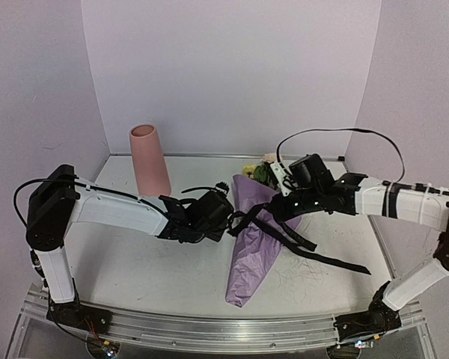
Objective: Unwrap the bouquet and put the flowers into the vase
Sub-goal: Untie the ribbon from the wrapping paper.
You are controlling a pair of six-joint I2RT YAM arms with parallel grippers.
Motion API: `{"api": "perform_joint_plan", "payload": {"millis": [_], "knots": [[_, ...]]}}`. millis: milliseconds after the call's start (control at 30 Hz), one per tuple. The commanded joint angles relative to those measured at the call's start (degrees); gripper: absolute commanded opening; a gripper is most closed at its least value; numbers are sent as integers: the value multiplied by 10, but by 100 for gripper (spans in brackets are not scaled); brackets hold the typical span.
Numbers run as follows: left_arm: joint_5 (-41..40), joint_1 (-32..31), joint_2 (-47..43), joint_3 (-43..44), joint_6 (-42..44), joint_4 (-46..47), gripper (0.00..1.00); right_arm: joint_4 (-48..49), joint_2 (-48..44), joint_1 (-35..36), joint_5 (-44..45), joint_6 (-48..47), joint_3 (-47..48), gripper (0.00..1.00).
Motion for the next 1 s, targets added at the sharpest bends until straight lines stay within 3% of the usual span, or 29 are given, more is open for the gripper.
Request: {"api": "perform_joint_plan", "payload": {"millis": [0,267,400,500,533,567,633,667,867,967], "knots": [[9,-1,3,43,9,16,40,-39,-82,2,118,16,-24,0],[33,-2,21,72,13,16,39,-81,-204,-9,405,102,-80,0],[48,-2,22,81,13,16,40,-110,-234,-57,468,134,-97,0],[59,-2,20,84,13,16,40,-120,-243,-105,479,152,-106,6],[61,-2,20,85,13,16,40,-122,-244,-121,477,162,-109,14],[63,-2,19,85,13,16,40,-124,-244,-136,468,170,-109,29],[68,-3,17,85,11,16,40,-126,-243,-157,429,178,-107,81],[70,-3,16,85,11,16,40,-127,-242,-159,405,178,-105,91],[85,-3,13,84,9,16,41,-127,-214,-160,210,128,-93,92],[90,-3,14,87,9,16,41,-125,-177,-160,79,72,-91,79]]}}
